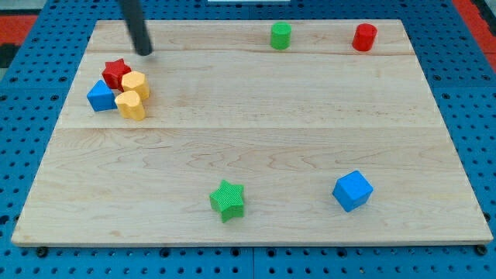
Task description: Place the green circle on the top right side of the yellow hexagon
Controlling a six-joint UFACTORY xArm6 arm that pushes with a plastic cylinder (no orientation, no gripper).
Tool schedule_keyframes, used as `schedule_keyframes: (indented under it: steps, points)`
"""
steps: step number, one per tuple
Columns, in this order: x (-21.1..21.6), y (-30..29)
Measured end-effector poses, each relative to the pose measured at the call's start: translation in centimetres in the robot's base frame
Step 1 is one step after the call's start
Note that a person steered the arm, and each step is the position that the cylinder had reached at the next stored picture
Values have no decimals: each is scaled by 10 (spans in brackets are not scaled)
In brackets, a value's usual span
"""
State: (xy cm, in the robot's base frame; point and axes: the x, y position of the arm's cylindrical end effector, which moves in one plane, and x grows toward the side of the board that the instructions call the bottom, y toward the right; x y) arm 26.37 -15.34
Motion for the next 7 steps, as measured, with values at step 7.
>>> schedule_keyframes:
  steps: [7]
  points:
    - [26, 207]
